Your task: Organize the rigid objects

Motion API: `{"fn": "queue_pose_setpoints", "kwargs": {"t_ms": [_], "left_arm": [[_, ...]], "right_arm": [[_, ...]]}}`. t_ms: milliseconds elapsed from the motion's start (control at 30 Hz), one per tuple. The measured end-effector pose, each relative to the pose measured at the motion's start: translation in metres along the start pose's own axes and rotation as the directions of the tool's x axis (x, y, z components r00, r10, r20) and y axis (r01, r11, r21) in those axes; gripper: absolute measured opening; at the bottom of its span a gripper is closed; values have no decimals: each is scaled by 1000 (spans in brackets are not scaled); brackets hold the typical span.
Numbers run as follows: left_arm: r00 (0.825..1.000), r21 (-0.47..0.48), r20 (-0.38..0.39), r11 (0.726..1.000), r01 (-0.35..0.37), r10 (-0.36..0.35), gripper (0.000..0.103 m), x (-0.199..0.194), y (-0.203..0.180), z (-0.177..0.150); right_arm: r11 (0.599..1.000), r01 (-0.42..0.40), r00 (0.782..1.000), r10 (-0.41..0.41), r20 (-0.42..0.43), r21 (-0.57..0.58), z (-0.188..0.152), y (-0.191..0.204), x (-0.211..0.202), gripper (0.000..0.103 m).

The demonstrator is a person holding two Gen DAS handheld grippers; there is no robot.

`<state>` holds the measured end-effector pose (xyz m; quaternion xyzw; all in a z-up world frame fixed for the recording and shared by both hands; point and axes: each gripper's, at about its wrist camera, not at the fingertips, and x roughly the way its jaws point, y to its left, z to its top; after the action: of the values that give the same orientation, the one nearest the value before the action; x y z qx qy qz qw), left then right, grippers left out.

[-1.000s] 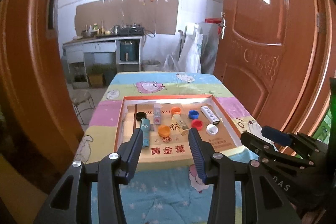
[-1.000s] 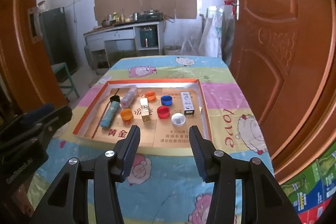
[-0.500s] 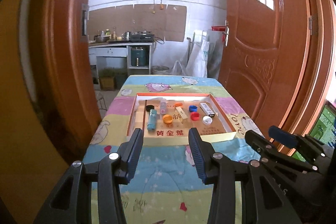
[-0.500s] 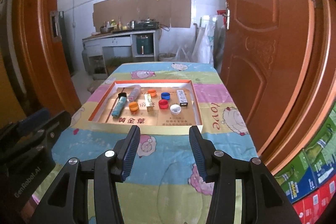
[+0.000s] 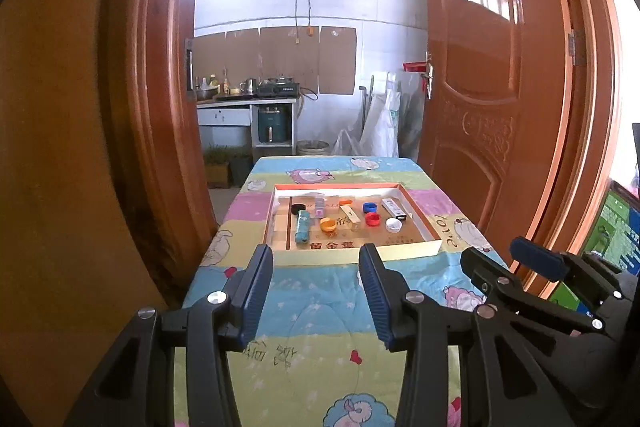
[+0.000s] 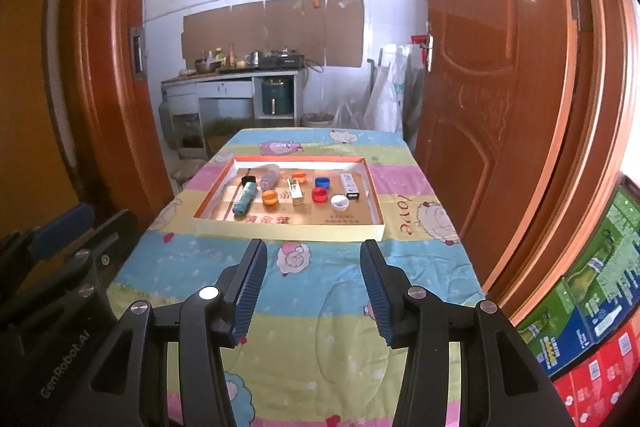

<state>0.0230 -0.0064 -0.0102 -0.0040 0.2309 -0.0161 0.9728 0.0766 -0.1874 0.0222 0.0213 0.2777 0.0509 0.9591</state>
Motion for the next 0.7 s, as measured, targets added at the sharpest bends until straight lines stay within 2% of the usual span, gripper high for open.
{"fn": "queue_pose_setpoints", "kwargs": {"t_ms": [700], "left_arm": [[999, 11, 39, 1000, -2, 2, 45, -26, 5, -15]], "right_arm": [[1000, 13, 999, -14, 51, 15, -14, 2, -36, 50]]}}
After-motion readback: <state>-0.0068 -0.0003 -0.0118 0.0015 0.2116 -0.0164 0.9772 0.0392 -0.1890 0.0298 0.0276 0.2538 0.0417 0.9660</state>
